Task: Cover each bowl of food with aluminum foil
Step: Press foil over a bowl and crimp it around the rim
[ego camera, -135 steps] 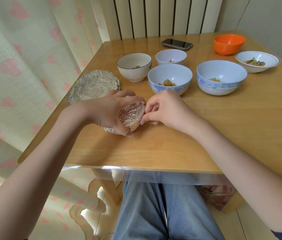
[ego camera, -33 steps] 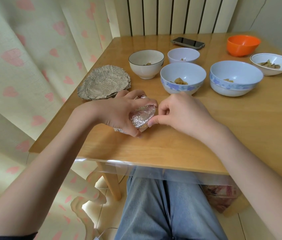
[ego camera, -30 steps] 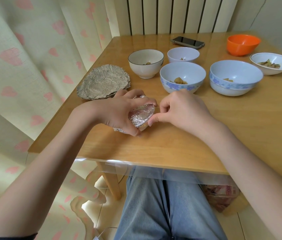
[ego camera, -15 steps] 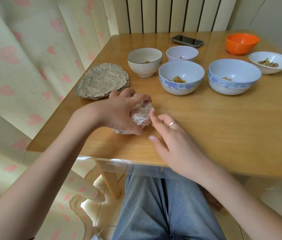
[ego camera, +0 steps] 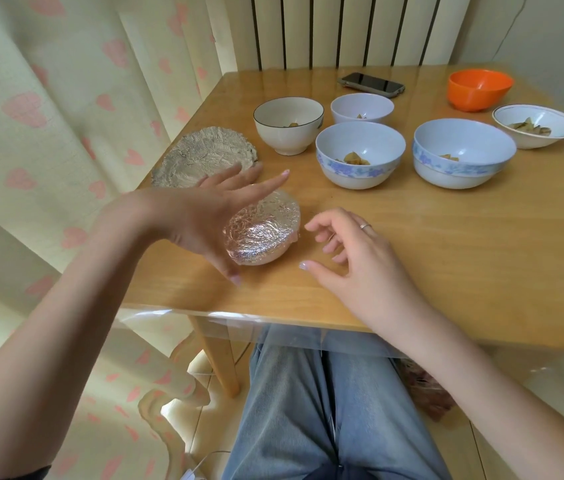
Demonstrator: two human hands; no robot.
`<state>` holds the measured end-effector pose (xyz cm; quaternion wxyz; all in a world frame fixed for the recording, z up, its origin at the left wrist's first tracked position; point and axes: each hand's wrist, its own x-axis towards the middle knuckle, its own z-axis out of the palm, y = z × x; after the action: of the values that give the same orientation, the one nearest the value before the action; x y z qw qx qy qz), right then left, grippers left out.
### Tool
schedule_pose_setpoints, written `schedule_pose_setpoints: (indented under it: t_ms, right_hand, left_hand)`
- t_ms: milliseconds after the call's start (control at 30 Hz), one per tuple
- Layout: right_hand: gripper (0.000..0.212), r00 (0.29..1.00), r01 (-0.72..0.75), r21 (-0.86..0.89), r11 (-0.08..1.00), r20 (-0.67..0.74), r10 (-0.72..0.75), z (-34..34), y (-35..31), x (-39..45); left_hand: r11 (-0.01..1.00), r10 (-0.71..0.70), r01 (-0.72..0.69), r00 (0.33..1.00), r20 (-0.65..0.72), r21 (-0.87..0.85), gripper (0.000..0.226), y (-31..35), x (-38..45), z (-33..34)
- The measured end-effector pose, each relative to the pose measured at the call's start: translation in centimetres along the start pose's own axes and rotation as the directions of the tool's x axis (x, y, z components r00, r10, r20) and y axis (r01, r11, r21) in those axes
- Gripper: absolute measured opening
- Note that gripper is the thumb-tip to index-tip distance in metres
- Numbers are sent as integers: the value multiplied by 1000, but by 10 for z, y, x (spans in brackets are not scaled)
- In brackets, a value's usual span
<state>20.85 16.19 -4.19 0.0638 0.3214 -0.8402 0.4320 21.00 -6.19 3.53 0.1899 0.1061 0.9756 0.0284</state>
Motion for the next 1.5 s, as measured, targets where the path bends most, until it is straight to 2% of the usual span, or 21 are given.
schedule_pose_setpoints:
  t_ms: [67, 200, 533, 833, 1000, 1067, 1133, 1200, 1267, 1333, 1400, 1500]
  right_hand:
    - [29, 999, 21, 3, 1000, -35, -21, 5, -6, -1]
    - [30, 999, -5, 2, 1000, -50, 5, 15, -13, 1]
    - [38, 992, -47, -118, 992, -120, 33, 18, -16, 11]
    - [30, 987, -149, 33, 988, -60, 151, 11, -12, 26]
    - [55, 977, -207, -196, 958, 16, 214, -3, -11, 42]
    - [60, 978, -204, -244, 948, -15, 206, -7, -9, 46]
    - [55, 979, -202, -255, 946, -53, 195, -12, -5, 47]
    - [42, 981, -196, -262, 945, -54, 188, -18, 0, 46]
    - [27, 981, -187, -264, 946, -9, 192, -23, 2, 41]
    - [18, 978, -182, -262, 948, 51, 201, -27, 2, 33]
    - [18, 974, -180, -256, 950, 89, 209, -25, -1, 23]
    - [31, 977, -184, -263, 947, 58, 205, -13, -8, 15]
  left_hand:
    - [998, 44, -45, 999, -22, -38, 129, 1, 5, 3]
    - [997, 36, -46, 988, -153, -59, 108, 13, 13, 13]
    - [999, -10, 5, 992, -126, -43, 107, 20, 12, 13]
    - [1000, -20, 18, 992, -125, -14, 106, 22, 14, 14]
    - [999, -42, 38, 993, -112, -38, 101, 21, 14, 14]
    - [992, -104, 92, 983, -150, -81, 94, 23, 17, 14]
    - [977, -199, 178, 959, -203, -115, 92, 32, 21, 15]
    - [961, -275, 261, 940, -203, -93, 103, 42, 25, 15]
    - [946, -324, 318, 935, -143, -63, 124, 48, 27, 15]
    - [937, -347, 342, 934, -84, -63, 136, 49, 22, 11]
    - [942, -333, 330, 942, -46, -54, 137, 46, 13, 4]
    - [976, -216, 217, 975, -43, 18, 141, 28, 3, -5]
